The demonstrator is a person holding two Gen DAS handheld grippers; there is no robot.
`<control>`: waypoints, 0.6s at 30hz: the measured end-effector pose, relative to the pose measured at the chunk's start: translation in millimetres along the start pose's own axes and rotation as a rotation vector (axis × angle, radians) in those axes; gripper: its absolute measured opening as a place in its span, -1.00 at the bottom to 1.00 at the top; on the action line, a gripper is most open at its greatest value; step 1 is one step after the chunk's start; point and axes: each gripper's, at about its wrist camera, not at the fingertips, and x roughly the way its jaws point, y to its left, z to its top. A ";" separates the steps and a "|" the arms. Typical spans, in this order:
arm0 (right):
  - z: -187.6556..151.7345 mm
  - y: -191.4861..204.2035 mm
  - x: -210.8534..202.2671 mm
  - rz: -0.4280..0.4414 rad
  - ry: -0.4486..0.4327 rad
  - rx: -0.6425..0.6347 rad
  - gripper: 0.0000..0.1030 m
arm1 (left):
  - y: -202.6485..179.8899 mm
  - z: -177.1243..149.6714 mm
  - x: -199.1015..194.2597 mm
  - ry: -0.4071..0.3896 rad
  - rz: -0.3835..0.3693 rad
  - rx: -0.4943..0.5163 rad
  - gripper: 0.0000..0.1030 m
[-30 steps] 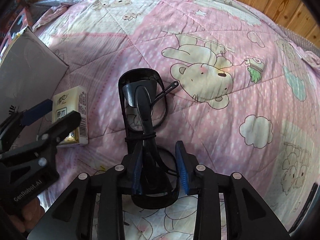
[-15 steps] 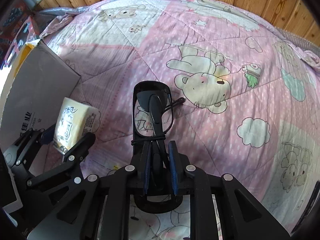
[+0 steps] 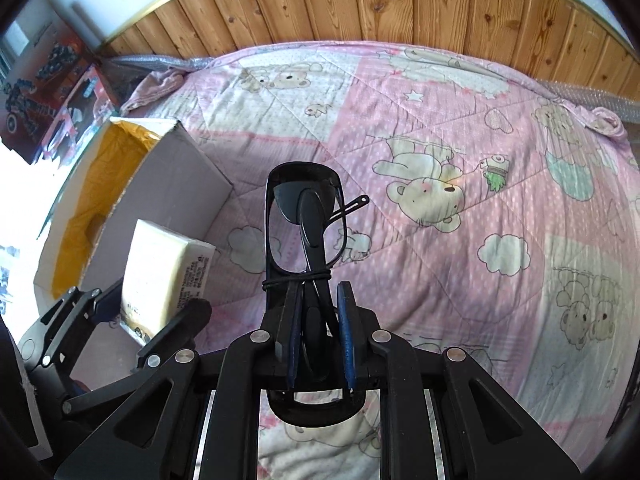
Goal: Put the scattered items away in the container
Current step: 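Carry the glasses in the right tool and tissue pack in the left tool over the box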
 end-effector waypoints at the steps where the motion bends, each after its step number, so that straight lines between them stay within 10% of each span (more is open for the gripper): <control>1: 0.0 3.3 -4.1 0.004 -0.010 0.001 -0.65 | 1.8 -0.7 -5.8 -0.005 -0.004 -0.001 0.01; 18: -27.7 53.0 -58.3 0.078 -0.130 0.011 -0.65 | 46.3 -9.6 -79.2 -0.082 0.003 -0.017 0.00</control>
